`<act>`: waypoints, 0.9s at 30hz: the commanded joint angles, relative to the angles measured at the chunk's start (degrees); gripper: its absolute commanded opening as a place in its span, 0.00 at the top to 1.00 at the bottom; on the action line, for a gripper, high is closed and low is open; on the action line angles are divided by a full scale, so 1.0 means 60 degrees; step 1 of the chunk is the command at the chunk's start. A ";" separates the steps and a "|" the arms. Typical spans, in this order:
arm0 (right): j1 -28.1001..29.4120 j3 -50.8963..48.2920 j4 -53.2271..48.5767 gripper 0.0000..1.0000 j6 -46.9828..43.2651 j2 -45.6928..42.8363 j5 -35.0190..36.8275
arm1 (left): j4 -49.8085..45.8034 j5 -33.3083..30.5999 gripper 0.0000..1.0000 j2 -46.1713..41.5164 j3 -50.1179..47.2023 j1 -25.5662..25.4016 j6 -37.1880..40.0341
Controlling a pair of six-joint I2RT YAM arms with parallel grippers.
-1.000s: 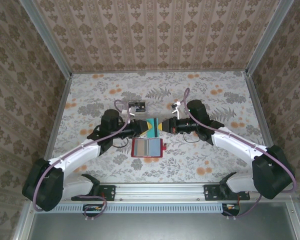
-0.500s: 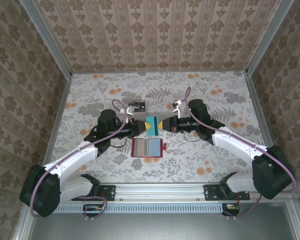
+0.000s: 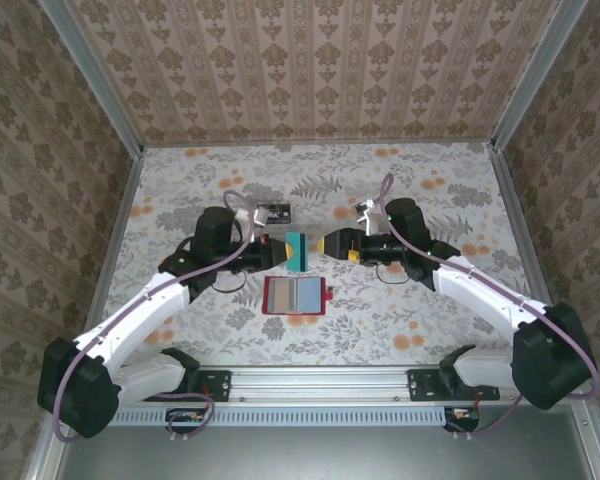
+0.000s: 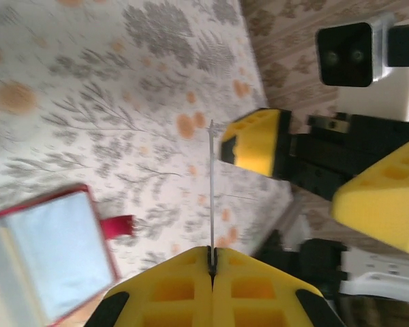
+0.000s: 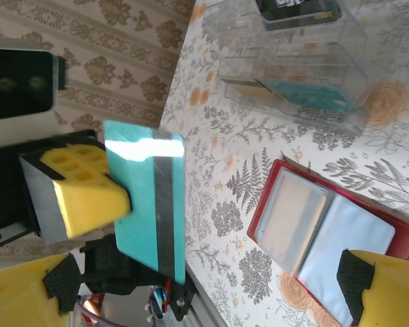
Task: Take the credit cards out of the card holder
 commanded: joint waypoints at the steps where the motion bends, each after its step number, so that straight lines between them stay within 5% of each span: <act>1: -0.0063 0.0137 -0.0999 0.00 -0.0622 -0.0531 0.0780 | -0.2772 -0.1828 1.00 0.0109 0.0906 0.0050 0.2698; 9: -0.0120 0.0392 -0.2277 0.00 -0.1432 -0.1210 0.1868 | -0.3507 -0.4257 1.00 0.0882 0.1902 -0.0043 0.7297; 15: -0.0427 0.0475 -0.2638 0.00 -0.1717 -0.1526 0.2073 | -0.3668 -0.4920 1.00 0.1676 0.2341 -0.0074 1.0745; 27: -0.1157 0.0704 -0.2740 0.00 -0.1914 -0.1157 0.1777 | -0.3499 -0.6201 1.00 0.3478 0.2668 -0.1056 1.4734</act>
